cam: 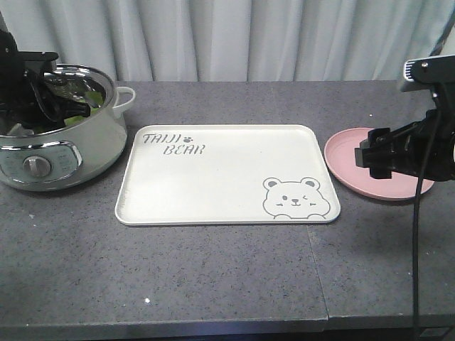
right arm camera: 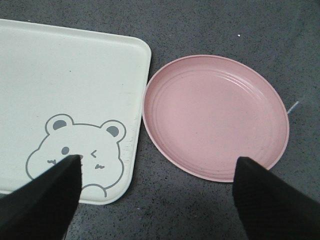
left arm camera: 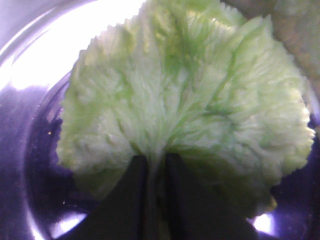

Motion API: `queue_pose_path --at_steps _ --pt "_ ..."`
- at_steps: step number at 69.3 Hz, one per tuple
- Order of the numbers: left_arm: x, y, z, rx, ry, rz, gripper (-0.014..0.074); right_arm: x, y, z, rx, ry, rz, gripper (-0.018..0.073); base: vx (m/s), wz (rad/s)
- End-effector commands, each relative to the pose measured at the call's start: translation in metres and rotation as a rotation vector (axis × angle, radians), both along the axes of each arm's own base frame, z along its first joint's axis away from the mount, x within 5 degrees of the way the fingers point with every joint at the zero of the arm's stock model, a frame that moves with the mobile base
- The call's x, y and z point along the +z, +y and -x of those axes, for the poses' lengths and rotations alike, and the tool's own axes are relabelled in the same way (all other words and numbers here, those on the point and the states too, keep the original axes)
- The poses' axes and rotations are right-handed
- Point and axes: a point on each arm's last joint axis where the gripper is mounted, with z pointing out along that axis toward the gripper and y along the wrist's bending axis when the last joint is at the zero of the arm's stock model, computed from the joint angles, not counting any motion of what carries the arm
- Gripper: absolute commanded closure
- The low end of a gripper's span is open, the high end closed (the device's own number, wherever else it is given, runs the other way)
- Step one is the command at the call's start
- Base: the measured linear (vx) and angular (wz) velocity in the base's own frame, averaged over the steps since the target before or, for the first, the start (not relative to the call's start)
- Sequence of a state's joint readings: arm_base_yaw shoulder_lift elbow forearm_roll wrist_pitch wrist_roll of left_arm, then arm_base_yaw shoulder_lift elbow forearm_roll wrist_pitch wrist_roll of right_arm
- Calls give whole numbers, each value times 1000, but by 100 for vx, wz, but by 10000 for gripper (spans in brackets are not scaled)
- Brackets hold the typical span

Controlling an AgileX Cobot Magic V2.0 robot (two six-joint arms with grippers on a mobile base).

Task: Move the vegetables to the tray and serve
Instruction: 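Close the left gripper on a lettuce leaf and lift it out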

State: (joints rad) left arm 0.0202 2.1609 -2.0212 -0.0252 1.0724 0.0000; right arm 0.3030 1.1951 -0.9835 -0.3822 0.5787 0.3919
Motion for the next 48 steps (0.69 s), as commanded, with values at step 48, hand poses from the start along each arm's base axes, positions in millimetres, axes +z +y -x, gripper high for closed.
queue_pose_path --at_steps 48 --pt "188 -6 94 -7 -473 29 603 42 18 -5 148 -273 -167 -27 0 0"
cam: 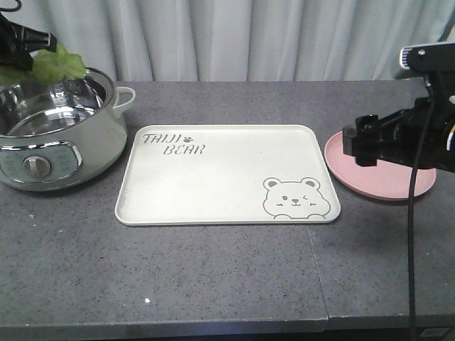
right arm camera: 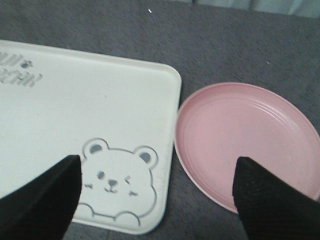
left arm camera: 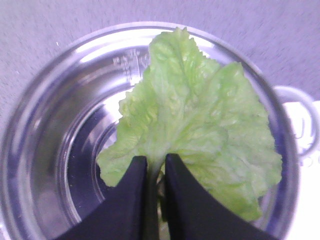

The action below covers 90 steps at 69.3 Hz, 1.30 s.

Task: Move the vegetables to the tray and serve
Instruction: 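Close the left gripper on a lettuce leaf and lift it out, then hand the lettuce leaf from the left gripper to the right gripper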

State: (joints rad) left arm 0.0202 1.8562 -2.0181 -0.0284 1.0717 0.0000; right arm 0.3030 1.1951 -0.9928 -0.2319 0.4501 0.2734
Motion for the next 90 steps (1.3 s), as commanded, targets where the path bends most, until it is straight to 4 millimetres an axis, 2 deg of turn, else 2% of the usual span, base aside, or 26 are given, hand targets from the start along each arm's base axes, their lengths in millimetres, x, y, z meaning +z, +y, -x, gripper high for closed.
queue_pose_path --at_steps 1,10,20,27,34,43,53,64,75,90 --pt "56 -5 34 -14 -181 37 603 34 7 -1 61 -190 -95 -26 0 0" --pt "79 -15 56 -61 -229 132 603 52 14 -1 98 -266 -207 -17 0 0" --pt "91 -32 70 -182 -238 267 603 73 20 1 146 -314 -321 -17 0 0" --pt "92 -51 75 -304 -216 368 603 91 25 5 199 -348 -404 -17 0 0" --pt "96 -78 82 -449 -218 439 603 109 32 10 275 -376 -496 -17 0 0" --pt "102 -110 92 -591 -223 514 603 121 41 17 401 -387 -633 -17 0 0" --pt "104 -140 105 -714 -220 536 602 128 46 18 470 -409 -778 -17 0 0" --pt "105 -159 114 -786 -215 546 602 128 45 13 438 -424 -804 -17 0 0" --pt "105 -166 118 -826 -224 530 602 126 42 8 374 -429 -792 -17 0 0" --pt "112 -165 119 -823 -283 519 602 117 42 -4 320 -406 -786 -17 0 0"
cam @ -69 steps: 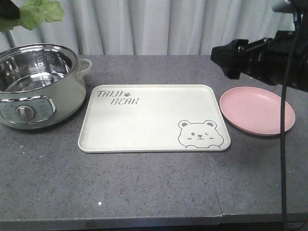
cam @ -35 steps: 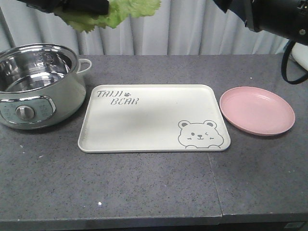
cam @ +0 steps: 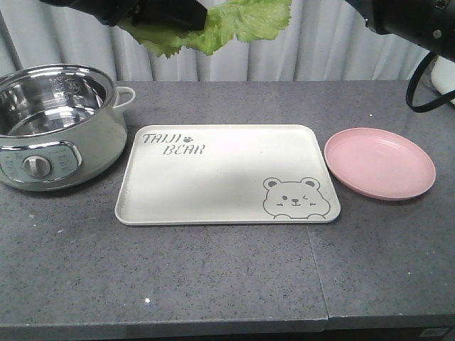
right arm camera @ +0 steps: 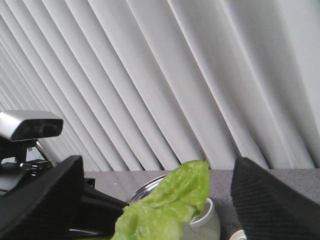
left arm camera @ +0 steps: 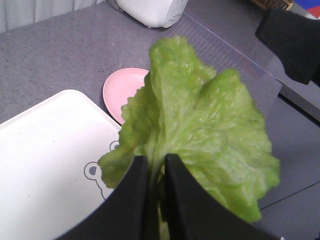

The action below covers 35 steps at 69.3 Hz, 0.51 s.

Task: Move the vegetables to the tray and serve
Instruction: 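Hand the lettuce leaf from the left gripper to the right gripper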

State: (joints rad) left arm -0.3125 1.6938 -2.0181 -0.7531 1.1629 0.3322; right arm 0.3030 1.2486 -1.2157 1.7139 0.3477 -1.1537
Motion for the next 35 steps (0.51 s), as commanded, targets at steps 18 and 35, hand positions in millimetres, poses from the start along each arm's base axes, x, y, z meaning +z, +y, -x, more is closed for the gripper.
queue_pose_path --at_steps 18,35 --pt "41 6 27 16 -168 111 602 -1 11 -12 116 26 -83 -17 0 0" --pt "42 6 27 14 -167 118 602 -7 21 -11 232 24 -78 -7 0 0"
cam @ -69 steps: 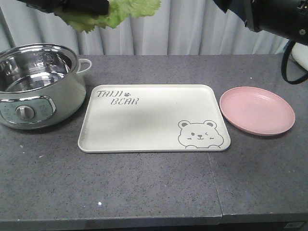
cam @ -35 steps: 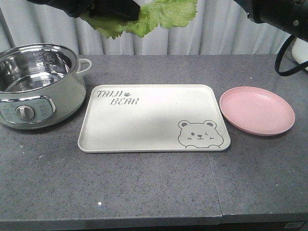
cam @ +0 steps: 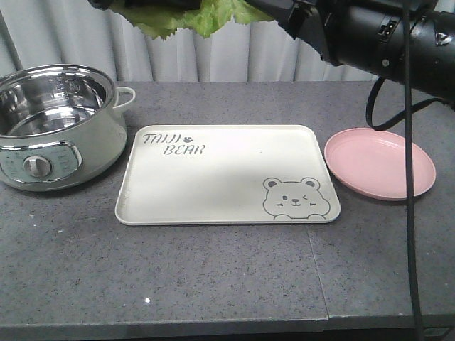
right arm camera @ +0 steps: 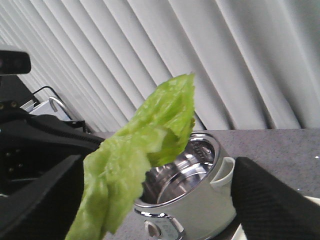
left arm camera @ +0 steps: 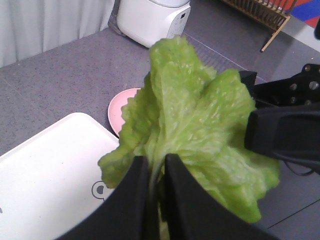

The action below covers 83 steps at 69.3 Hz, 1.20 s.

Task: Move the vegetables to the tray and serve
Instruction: 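Hand the lettuce leaf from the left gripper to the right gripper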

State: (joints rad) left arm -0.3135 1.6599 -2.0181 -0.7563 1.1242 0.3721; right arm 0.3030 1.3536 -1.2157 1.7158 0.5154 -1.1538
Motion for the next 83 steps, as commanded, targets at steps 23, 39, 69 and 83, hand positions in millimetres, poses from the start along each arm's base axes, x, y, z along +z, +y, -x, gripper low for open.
queue_pose_path --at_steps 23,39,69,83 --pt "25 2 21 -31 -49 90 602 21 4 12 114 -85 -80 385 0 0" --pt "18 4 23 -42 -28 9 601 22 4 12 114 -116 -55 569 0 0" --pt "19 4 21 -15 -19 18 380 21 4 12 111 -116 -52 566 0 0" --pt "20 5 23 -13 -24 19 147 17 1 7 55 -126 27 565 0 0"
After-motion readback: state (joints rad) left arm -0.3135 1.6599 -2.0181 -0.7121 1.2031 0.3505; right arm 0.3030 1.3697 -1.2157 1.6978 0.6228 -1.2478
